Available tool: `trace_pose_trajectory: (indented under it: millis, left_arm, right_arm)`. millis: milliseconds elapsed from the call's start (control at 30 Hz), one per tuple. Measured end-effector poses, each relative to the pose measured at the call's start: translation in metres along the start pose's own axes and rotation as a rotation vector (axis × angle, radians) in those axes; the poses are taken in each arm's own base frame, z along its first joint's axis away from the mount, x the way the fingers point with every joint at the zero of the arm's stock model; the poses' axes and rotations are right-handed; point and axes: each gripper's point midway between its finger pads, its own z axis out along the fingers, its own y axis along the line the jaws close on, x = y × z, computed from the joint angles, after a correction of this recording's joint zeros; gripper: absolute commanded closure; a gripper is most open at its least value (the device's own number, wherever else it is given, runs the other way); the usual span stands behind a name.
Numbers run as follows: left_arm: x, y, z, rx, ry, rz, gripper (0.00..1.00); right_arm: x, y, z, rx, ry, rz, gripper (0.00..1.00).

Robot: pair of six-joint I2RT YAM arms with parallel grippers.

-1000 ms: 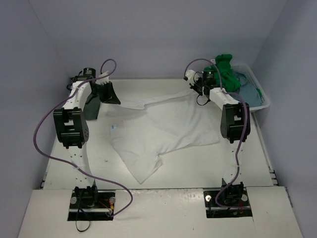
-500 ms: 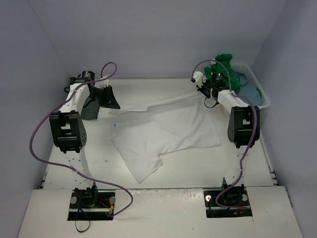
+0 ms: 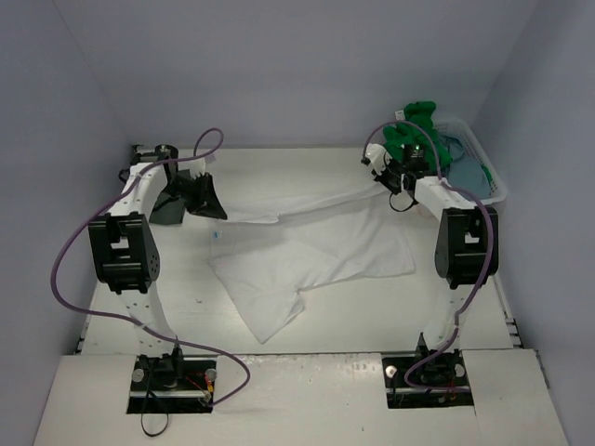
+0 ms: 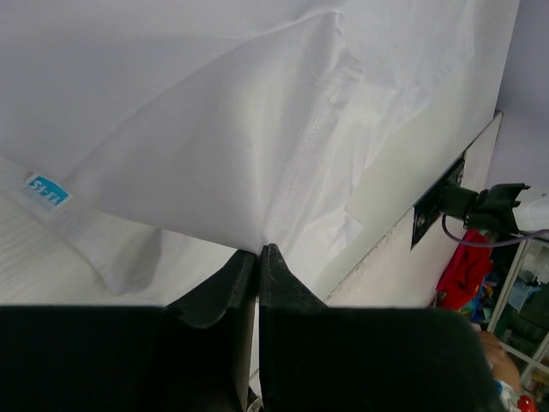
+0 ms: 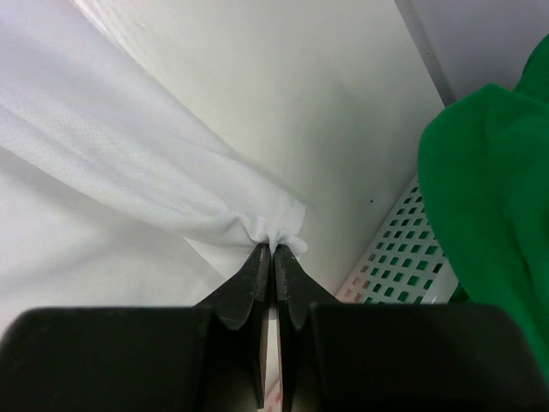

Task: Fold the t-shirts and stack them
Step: Fold the flattened T-shirt at the center of the board.

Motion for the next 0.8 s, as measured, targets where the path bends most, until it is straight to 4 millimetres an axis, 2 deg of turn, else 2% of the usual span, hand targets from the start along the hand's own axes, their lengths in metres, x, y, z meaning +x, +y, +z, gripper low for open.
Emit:
trace_pose_trajectory:
  millis: [167,300,467,567,800]
  left_arm:
    - [0.023,0.003,0.008,0.021,0.064,-0.029,1.0]
    - [0.032,-0.002,0.012,0.048,0.095,-0.015,0.79]
    - [0.038,-0.013,0.014,0.089,0.122,0.006,0.7]
    - [0.041,-0.016,0.014,0.102,0.131,0.01,0.69]
    - [0.042,-0.016,0.014,0.102,0.135,0.018,0.77]
  right_arm:
    - [0.002,0.006,-0.011,-0.012,0.005,-0.008,1.0]
    - [0.008,0.013,-0.013,-0.033,0.022,-0.012,0.97]
    - [0.017,0.019,-0.015,-0.056,0.049,-0.016,0.95]
    - [0.022,0.023,-0.016,-0.07,0.069,-0.012,0.93]
    - [0.031,0.03,-0.021,-0.099,0.119,-0.001,0.88]
